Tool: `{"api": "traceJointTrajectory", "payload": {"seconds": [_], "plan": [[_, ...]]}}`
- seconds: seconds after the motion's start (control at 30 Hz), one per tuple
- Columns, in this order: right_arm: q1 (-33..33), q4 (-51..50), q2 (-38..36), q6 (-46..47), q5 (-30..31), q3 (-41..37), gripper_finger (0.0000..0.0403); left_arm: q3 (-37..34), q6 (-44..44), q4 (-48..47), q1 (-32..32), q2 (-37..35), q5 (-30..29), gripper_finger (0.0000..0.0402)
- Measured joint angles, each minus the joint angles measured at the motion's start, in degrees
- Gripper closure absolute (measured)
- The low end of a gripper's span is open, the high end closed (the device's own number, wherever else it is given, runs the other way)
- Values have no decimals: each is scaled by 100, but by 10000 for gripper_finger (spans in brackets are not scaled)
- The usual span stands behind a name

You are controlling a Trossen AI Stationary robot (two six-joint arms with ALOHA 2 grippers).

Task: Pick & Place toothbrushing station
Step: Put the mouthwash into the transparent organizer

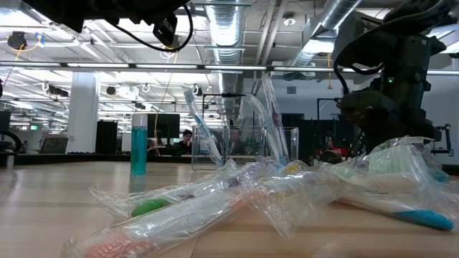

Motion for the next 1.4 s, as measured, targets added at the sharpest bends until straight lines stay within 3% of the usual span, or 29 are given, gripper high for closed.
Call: {"api": "traceJointTrajectory", "payload": {"seconds": [0.3, 0.57, 0.83, 1.13, 1.4], "plan": [[-3, -2, -153, 163, -39, -32, 310, 0, 0, 2, 0, 0, 0, 395], [7, 44, -111, 49, -83, -30, 397, 0, 0, 2, 0, 0, 0, 395], [23, 24, -202, -565, -42, -30, 379, 0, 1, 2, -2, 0, 0, 395], [216, -184, -859, -1733, -288, -26, 375, 0, 2, 2, 0, 0, 0, 395], [542, -174, -917, -2530, -474, -21, 320, 0, 2, 0, 0, 0, 0, 395]]}}
